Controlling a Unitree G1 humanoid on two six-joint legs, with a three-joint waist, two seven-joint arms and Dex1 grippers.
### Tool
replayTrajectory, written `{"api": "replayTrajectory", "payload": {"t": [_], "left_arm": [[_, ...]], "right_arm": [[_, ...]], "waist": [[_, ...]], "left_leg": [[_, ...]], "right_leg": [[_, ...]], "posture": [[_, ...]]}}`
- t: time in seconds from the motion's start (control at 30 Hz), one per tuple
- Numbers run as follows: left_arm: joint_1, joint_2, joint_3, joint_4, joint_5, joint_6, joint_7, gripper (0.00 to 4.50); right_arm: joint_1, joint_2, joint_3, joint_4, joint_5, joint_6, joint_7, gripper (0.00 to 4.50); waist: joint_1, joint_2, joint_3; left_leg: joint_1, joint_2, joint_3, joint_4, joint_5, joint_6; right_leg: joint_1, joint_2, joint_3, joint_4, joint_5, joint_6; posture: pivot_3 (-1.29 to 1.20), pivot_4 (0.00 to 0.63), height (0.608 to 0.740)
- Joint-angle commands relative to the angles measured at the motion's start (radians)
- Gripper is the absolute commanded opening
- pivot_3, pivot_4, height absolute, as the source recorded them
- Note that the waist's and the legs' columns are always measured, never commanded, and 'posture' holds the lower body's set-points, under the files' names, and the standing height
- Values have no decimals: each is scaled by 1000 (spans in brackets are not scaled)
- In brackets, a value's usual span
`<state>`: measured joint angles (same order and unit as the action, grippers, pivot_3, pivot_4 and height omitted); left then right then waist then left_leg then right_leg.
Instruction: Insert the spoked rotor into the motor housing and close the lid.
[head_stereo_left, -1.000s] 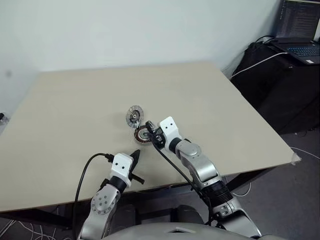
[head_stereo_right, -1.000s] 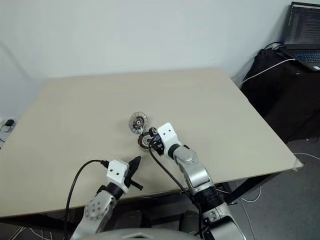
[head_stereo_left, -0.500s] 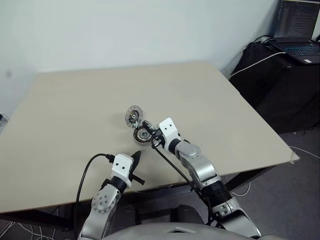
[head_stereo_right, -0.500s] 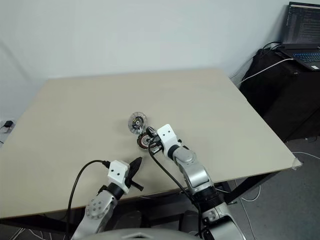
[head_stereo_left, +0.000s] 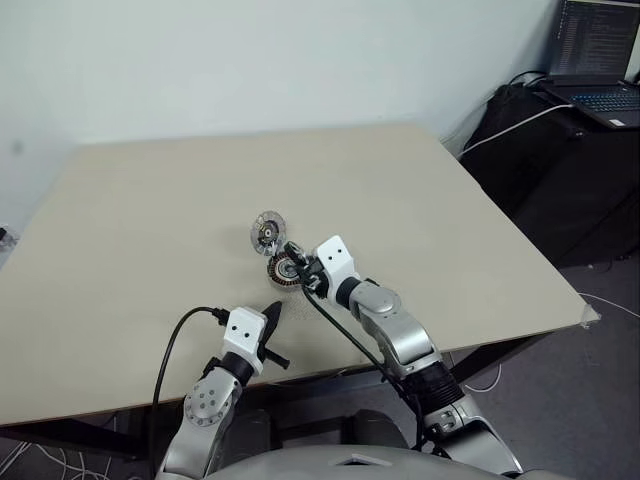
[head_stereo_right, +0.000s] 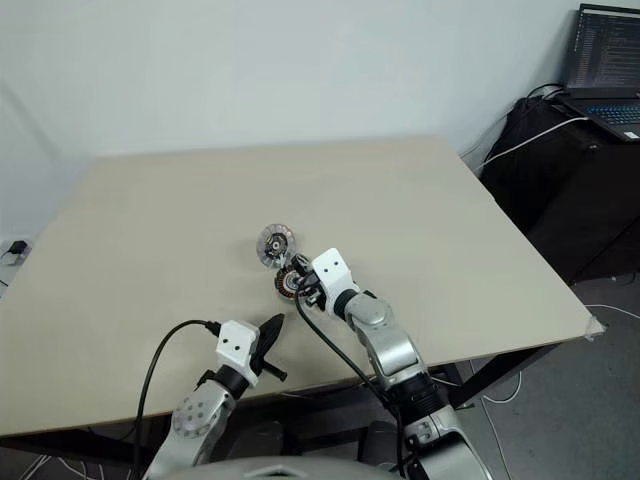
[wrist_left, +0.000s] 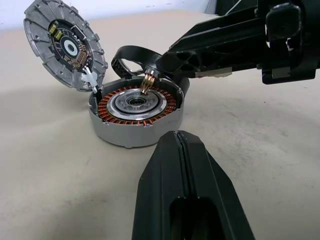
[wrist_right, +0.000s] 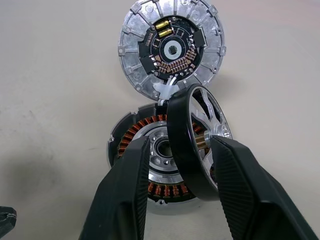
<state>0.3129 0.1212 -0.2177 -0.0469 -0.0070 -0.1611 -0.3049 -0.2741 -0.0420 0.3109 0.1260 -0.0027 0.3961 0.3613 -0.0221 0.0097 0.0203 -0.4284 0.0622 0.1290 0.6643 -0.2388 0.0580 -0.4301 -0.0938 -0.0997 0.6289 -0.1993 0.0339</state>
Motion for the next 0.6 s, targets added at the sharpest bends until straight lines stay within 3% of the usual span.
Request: {"api": "replayTrajectory", "payload": {"t": [0.03, 0.43, 0.53, 0.6], "left_arm": [[-14, -5, -6, -59, -4, 7, 5, 0], [4, -4, 1, -115, -10, 40, 15, 0], [6, -4, 1, -119, -10, 42, 17, 0], [6, -5, 0, -120, -11, 43, 18, 0]], "right_arm": [[-39, 17, -5, 27, -7, -30, -10, 1854], [-92, 30, -15, 143, -22, -77, -17, 1854], [-92, 32, -13, 141, -23, -79, -14, 1263], [-90, 33, -11, 137, -25, -82, -12, 640]], "waist": [[0, 0, 0], [-2, 0, 0], [-2, 0, 0], [-3, 0, 0]], "left_leg": [[0, 0, 0, 0, 0, 0], [0, 0, 1, 0, 0, 0], [0, 0, 0, 0, 0, 0], [0, 0, 0, 0, 0, 0]], "right_leg": [[0, 0, 0, 0, 0, 0], [0, 0, 0, 0, 0, 0], [0, 0, 0, 0, 0, 0], [0, 0, 0, 0, 0, 0]], "posture": [[0, 0, 740], [0, 0, 740], [0, 0, 740], [0, 0, 740]]}}
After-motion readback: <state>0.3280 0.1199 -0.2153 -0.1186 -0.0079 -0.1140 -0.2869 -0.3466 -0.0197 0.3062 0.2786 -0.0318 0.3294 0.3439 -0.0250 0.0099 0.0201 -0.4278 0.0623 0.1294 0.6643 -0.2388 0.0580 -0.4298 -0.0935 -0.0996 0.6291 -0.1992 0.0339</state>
